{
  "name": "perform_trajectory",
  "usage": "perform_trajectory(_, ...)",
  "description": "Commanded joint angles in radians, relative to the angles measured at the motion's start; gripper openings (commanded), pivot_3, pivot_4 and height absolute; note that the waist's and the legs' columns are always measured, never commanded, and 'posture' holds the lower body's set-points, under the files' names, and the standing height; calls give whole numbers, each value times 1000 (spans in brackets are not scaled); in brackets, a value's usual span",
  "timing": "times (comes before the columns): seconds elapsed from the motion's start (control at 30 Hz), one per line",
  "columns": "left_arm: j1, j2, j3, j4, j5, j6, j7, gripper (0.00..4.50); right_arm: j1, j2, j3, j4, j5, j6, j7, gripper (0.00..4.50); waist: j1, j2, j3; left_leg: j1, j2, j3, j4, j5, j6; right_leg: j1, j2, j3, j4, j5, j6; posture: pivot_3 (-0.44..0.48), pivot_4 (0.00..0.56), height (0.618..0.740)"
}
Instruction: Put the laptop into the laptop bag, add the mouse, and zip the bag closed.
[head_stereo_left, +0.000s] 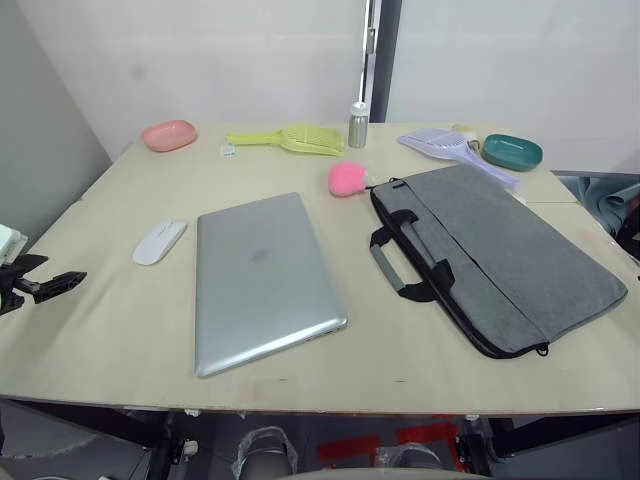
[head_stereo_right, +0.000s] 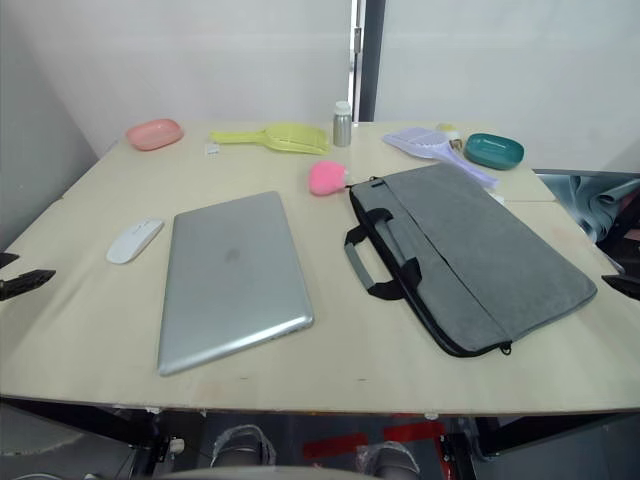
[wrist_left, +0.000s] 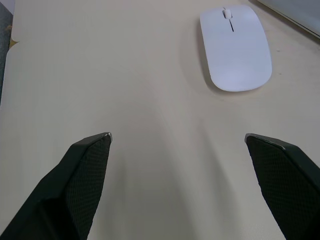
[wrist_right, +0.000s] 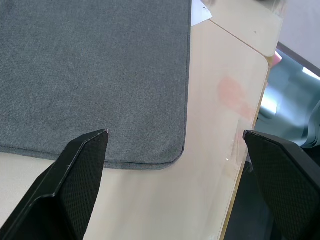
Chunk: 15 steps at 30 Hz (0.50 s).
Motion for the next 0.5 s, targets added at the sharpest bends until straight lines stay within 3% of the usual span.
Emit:
perform_trajectory(0.03, -14, 28, 6, -4, 1, -12, -8, 4500, -8, -16, -24, -32, 22, 12, 7, 4493, 0, 0, 0, 0, 0, 0, 0, 0, 0, 0, 0, 0, 0, 0, 0, 0, 150, 740)
perform_trajectory(0.3, -54, 37, -1, -26, -17, 100, -129, 4500, 14, -21, -37, -88, 63, 102, 65, 4493, 0, 0, 0, 0, 0, 0, 0, 0, 0, 0, 0, 0, 0, 0, 0, 0, 150, 740)
perform_trajectory(0.5, -64, 41, -2, -35, -15, 128, -151, 4500, 24, -16, -45, -133, 79, 153, 70, 4493, 0, 0, 0, 0, 0, 0, -1, 0, 0, 0, 0, 0, 0, 0, 0, 0, 150, 740)
